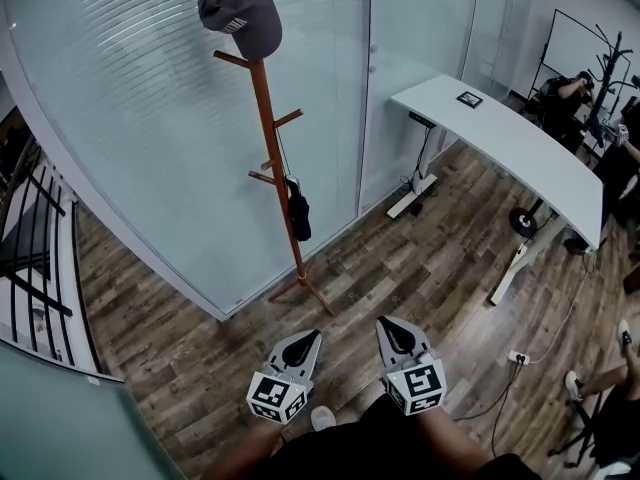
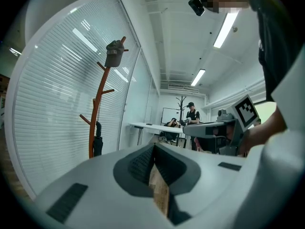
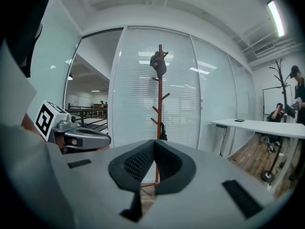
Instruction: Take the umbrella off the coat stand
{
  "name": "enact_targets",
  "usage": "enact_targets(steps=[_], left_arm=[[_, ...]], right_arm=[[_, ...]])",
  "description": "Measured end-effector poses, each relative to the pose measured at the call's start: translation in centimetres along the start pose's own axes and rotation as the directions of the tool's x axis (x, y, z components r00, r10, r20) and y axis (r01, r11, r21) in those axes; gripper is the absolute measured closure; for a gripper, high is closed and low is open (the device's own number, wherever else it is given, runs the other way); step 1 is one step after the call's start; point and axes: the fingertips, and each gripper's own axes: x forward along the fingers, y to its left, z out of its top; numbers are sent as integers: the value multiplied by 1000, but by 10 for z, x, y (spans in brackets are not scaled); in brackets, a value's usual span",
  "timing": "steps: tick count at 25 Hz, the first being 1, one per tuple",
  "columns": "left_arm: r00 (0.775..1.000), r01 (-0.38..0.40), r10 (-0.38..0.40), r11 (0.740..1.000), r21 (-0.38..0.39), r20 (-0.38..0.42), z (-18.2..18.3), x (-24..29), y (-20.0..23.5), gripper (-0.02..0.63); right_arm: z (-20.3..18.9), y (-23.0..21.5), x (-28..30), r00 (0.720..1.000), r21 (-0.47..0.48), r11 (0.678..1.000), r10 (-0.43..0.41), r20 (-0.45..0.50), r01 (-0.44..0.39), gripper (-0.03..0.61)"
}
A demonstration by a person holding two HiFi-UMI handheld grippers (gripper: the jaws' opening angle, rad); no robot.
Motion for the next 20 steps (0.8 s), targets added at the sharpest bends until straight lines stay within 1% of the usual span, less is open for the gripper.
enact_targets(steps=[3,6,10,14,20], left_arm=[[1000,-8,8,1000,-8,-6,-4,6,11,600],[1000,-26,26,1000,-9,1,-3,22,21,600],[998,-68,68,998,-10,9,2,53,37,600],[994,-112,112,994,-2,-8,4,81,52,600],[979,-200,200,980,-3,-30,3,118,80,600]], right_arm=[[3,-1,12,1000,-11,1000,9,0,-9,572],[11,-12,29,1000,-18,999,26,4,-26,572],[7,-31,55,996,-25,996,87,1,-87,572],[-8,-47,75,990,8,990,138,-32,-138,572],[-25,-72,121,967,9,971,240,-86,-240,572]])
